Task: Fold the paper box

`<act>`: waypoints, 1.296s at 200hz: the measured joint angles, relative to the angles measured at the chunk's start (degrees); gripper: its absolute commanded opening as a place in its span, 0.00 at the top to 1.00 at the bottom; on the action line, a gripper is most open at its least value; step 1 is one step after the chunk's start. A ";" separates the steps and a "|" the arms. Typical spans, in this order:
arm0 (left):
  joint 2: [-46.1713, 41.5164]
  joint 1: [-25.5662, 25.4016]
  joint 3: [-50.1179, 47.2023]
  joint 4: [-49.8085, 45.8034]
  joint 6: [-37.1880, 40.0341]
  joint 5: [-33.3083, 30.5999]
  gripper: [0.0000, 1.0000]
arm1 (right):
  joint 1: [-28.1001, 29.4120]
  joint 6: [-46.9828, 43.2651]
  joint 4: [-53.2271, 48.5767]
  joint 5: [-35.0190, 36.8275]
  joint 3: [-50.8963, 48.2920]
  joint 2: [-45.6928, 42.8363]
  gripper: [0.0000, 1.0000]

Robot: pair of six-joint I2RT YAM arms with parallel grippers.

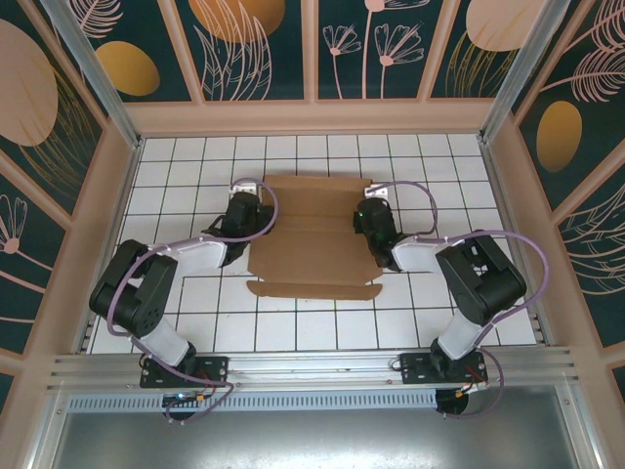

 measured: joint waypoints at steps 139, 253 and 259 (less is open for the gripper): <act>-18.53 0.57 -4.37 -1.90 -2.19 14.60 0.07 | -0.17 -0.81 1.49 -1.51 -2.23 -1.64 0.51; -11.15 8.00 6.69 -1.14 -15.91 22.38 0.11 | -0.17 -0.81 1.92 -2.29 -2.93 -1.64 0.50; -10.21 8.00 6.69 -1.01 -16.50 22.71 0.13 | -0.17 -0.81 1.92 -2.29 -2.95 -1.64 0.50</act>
